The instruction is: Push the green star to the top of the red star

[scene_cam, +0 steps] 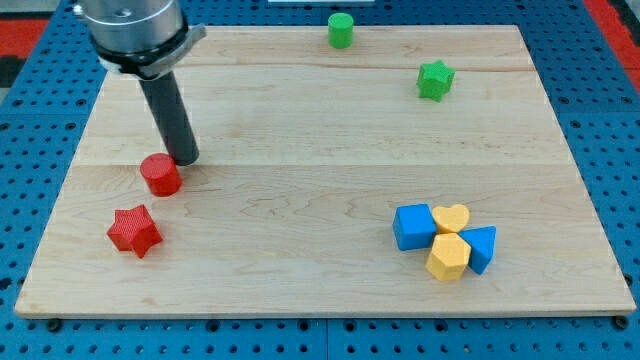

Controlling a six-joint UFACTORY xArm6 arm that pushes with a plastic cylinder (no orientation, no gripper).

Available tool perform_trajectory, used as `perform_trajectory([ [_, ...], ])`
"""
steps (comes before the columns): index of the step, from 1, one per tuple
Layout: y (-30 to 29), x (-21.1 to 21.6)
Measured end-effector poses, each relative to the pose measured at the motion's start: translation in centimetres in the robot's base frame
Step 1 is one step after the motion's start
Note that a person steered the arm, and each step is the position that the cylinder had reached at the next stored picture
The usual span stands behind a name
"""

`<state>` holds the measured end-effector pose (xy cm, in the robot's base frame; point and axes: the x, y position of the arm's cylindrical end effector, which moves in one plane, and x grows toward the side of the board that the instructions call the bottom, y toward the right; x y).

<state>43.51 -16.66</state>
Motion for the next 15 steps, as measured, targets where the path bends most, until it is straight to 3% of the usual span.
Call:
perform_trajectory([
  [2, -3.5, 2.1],
  [4, -2.4, 4.8],
  [5, 0.9, 1.5],
  [7, 18.2, -1.8],
  [8, 23.5, -2.3],
  [13, 30.9, -1.4],
  [14, 35.3, -4.3],
  [15, 35.4, -10.3],
])
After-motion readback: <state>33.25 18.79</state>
